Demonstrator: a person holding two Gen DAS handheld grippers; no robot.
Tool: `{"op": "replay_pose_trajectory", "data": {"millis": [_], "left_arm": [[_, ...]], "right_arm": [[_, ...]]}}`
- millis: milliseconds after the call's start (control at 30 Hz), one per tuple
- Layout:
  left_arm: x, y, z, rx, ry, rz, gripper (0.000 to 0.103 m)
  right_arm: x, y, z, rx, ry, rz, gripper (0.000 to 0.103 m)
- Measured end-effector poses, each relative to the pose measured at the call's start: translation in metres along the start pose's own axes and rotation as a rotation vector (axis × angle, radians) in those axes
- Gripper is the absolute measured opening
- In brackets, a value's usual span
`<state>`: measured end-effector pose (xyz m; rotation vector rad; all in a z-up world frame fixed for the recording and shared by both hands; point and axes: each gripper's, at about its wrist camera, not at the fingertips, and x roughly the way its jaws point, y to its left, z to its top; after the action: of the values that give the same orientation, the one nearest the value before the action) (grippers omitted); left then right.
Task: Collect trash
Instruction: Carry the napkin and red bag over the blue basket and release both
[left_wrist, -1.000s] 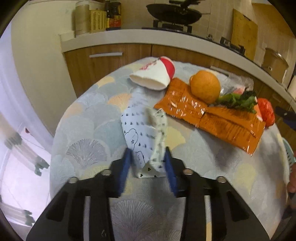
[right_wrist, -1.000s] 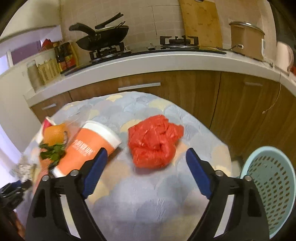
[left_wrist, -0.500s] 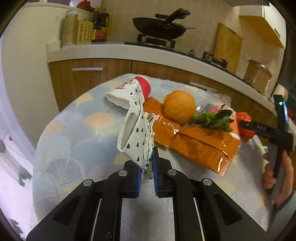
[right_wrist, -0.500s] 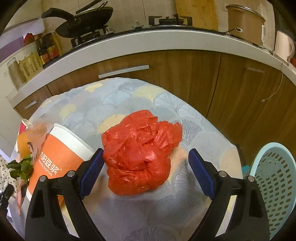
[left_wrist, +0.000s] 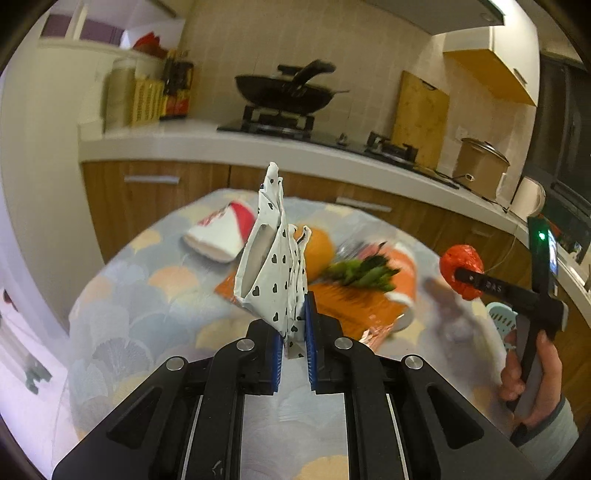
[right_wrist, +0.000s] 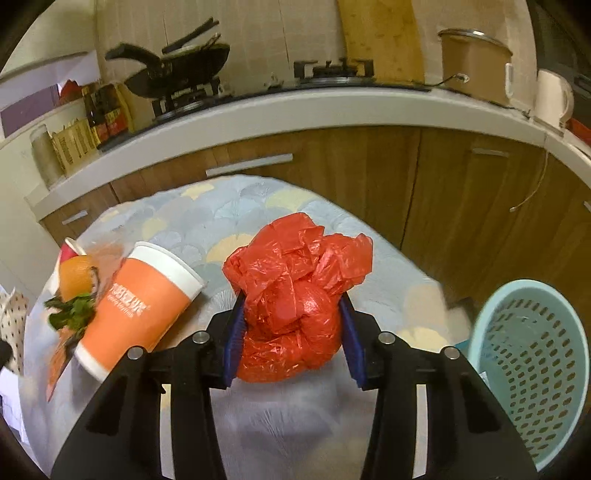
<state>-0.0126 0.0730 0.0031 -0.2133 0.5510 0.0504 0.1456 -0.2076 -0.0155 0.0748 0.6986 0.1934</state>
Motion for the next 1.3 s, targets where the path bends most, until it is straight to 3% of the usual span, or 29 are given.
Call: {"op": "replay_pose_trajectory", "data": {"millis": [200, 433, 600, 1000, 1300], "left_arm": [[-0.002, -0.043, 0.008, 0.058, -0.006, -0.084, 0.009], [0.014, -0.117, 0.008, 0.136, 0.011, -0.201, 0.009], [0.028, -0.17, 0.007, 0.197, 0.037, -0.244, 0.009], [0.061, -0.303, -0.018, 0.361, 0.12, -0.439, 0.009], [0.102, -0.365, -0.048, 0.434, 0.234, -0.525, 0.009]], "right_arm": [[-0.047, -0.018, -0.008, 0.0, -0.067, -0.034, 0.042], [-0.094, -0.047, -0.012, -0.013, -0.128, -0.071, 0.042], [-0.12, -0.079, -0.017, 0.008, -0.158, -0.11, 0.042], [-0.136, -0.178, -0.048, 0.138, -0.13, -0.223, 0.042], [-0.12, -0.236, -0.072, 0.265, -0.049, -0.253, 0.043]]}}
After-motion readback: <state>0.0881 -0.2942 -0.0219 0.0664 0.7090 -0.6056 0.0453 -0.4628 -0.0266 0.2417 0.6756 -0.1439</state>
